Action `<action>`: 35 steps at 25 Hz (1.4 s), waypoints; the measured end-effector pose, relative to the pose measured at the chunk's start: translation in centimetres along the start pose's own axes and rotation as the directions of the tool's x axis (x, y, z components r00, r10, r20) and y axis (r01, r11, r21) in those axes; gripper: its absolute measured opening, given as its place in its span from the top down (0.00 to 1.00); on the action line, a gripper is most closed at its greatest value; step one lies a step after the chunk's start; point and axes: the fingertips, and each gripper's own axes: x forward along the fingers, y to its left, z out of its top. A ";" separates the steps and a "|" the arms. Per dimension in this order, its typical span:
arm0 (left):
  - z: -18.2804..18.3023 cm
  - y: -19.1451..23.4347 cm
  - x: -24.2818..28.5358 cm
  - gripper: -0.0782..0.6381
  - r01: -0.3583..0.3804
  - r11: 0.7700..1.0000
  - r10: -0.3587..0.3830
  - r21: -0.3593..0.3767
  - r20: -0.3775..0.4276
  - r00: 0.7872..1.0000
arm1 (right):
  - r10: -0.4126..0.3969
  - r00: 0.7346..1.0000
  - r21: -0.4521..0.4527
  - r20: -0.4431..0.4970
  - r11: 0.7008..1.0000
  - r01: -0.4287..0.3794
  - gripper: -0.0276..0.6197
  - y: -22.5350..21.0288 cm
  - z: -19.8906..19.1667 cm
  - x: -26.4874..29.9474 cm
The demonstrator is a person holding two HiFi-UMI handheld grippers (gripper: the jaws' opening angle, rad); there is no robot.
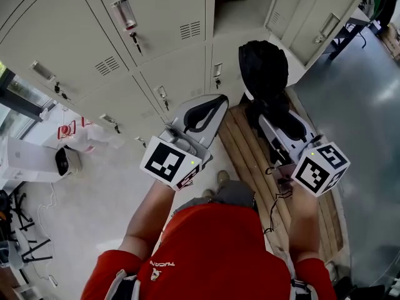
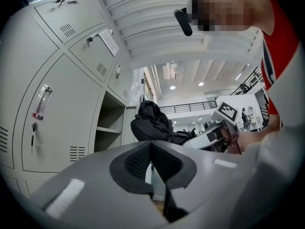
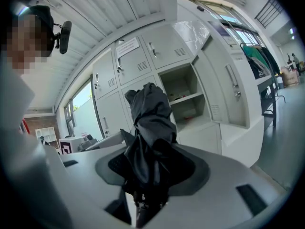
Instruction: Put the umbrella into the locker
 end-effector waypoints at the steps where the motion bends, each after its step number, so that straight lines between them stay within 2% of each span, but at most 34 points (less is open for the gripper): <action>1: -0.2 0.3 0.3 0.88 0.001 1.000 -0.001 -0.001 -0.003 1.000 | -0.005 1.000 -0.004 -0.006 1.000 0.005 0.64 -0.4 0.0 0.5; 12: -3.0 4.5 5.1 0.88 -0.045 0.999 0.045 0.000 -0.023 0.999 | -0.041 0.995 -0.061 -0.091 0.998 0.036 0.64 -7.5 0.8 7.1; 18: -4.4 7.0 8.9 0.88 -0.093 0.996 0.093 -0.004 -0.036 0.995 | -0.074 0.988 -0.135 -0.138 0.989 0.055 0.64 -12.2 2.0 11.2; 26: -5.1 9.9 13.2 0.88 -0.169 0.986 0.169 0.009 -0.052 0.984 | -0.076 0.976 -0.193 -0.202 0.981 0.037 0.64 -18.2 3.6 16.9; 30: -5.7 11.4 14.4 0.88 -0.204 0.979 0.203 -0.008 -0.054 0.978 | -0.086 0.969 -0.268 -0.233 0.963 0.021 0.64 -20.0 4.7 19.8; 35: -6.3 12.6 15.4 0.88 -0.204 0.979 0.203 -0.007 -0.069 0.977 | -0.105 0.956 -0.368 -0.272 0.930 -0.003 0.64 -21.2 5.7 23.5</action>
